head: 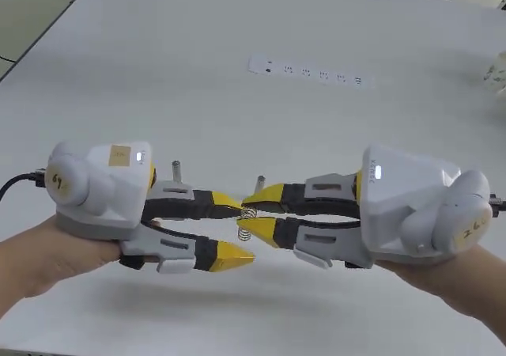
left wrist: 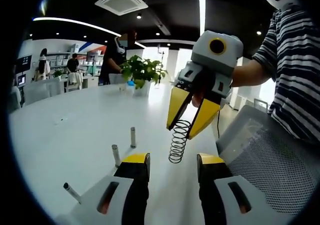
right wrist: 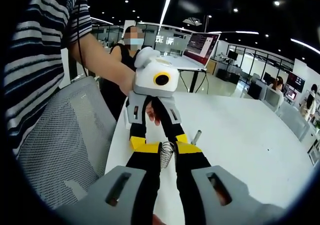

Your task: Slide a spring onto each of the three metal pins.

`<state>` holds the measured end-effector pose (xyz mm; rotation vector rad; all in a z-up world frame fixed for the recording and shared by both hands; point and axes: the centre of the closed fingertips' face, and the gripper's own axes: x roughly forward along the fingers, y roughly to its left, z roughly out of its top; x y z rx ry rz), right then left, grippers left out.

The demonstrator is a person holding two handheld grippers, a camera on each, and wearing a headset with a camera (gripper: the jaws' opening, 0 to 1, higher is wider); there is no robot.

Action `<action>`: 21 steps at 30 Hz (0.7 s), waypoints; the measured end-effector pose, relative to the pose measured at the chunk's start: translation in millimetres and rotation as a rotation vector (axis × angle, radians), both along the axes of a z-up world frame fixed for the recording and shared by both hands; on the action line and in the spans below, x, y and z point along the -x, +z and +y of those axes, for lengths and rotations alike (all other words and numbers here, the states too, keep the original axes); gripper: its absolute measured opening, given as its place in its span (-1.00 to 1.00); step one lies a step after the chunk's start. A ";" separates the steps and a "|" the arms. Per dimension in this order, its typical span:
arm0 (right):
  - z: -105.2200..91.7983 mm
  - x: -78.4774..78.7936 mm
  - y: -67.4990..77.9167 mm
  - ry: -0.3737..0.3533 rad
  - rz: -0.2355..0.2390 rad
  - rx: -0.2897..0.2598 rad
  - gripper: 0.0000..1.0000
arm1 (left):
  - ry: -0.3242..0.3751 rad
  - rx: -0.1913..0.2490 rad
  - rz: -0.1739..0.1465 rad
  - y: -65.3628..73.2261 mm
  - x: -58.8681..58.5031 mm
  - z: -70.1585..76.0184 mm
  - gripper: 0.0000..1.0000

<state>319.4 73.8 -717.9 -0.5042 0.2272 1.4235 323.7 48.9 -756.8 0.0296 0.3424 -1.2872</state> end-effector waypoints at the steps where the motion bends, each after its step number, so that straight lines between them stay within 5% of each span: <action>1: -0.3 0.0 -0.3 0.000 -0.001 0.003 -0.77 | 0.003 -0.001 -0.001 -0.2 -0.3 0.6 -0.23; 10: -3.1 -1.5 -0.8 -0.015 -0.002 0.003 -0.77 | 0.050 -0.013 0.006 -2.8 -1.4 14.6 -0.08; 21: -8.6 -8.5 -0.7 -0.043 -0.011 0.005 -0.77 | 0.144 -0.039 0.009 -4.9 -2.6 50.8 0.23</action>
